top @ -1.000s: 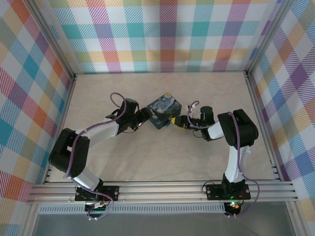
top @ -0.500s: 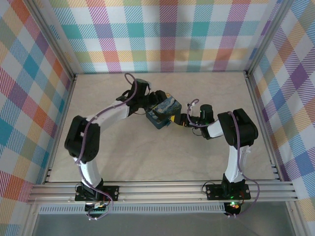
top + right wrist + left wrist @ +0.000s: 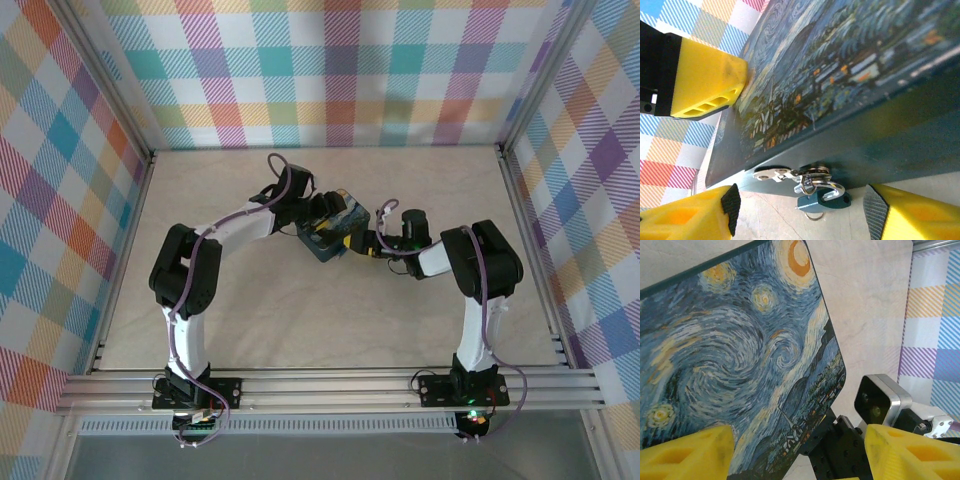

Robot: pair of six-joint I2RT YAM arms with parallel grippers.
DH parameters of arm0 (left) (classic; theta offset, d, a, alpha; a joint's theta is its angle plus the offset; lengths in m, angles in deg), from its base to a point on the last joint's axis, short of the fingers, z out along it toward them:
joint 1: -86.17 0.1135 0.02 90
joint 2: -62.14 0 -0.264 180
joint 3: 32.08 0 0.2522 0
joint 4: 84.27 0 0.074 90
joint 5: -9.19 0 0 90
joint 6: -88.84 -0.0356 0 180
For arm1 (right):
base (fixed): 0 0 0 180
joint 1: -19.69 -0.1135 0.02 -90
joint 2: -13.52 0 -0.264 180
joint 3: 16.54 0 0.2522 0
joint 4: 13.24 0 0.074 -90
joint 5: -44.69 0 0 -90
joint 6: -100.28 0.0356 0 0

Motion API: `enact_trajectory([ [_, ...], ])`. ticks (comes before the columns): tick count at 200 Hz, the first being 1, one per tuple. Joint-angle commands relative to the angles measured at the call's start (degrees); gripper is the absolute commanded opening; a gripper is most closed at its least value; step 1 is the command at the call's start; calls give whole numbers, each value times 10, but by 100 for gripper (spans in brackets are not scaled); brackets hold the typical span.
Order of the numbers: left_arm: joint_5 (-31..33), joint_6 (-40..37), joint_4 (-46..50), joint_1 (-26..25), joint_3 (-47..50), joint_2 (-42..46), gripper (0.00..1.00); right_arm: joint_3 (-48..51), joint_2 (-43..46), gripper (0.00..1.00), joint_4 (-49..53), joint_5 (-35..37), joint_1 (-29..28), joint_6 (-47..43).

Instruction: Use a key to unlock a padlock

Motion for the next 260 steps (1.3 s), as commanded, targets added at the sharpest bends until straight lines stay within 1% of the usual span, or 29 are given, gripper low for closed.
enact_trajectory([
  [1,0,-13,15,-4,2,-7,70,-18,-13,68,22,0,-8,-22],
  [58,1,-13,14,-4,7,-7,70,-36,-23,69,41,0,-19,-30],
  [94,2,-13,15,-4,6,-9,70,-30,-35,65,-26,-36,-22,8],
  [118,3,-12,15,-5,7,-7,70,-25,-32,64,-36,-40,-22,11],
  [160,3,-11,13,-4,10,-8,70,-13,-30,59,-55,-43,-22,21],
  [198,5,-10,13,-5,13,-5,70,3,-23,53,-63,-29,-22,21],
  [260,6,-10,12,-5,16,-4,70,12,-16,43,-61,-18,-22,18],
])
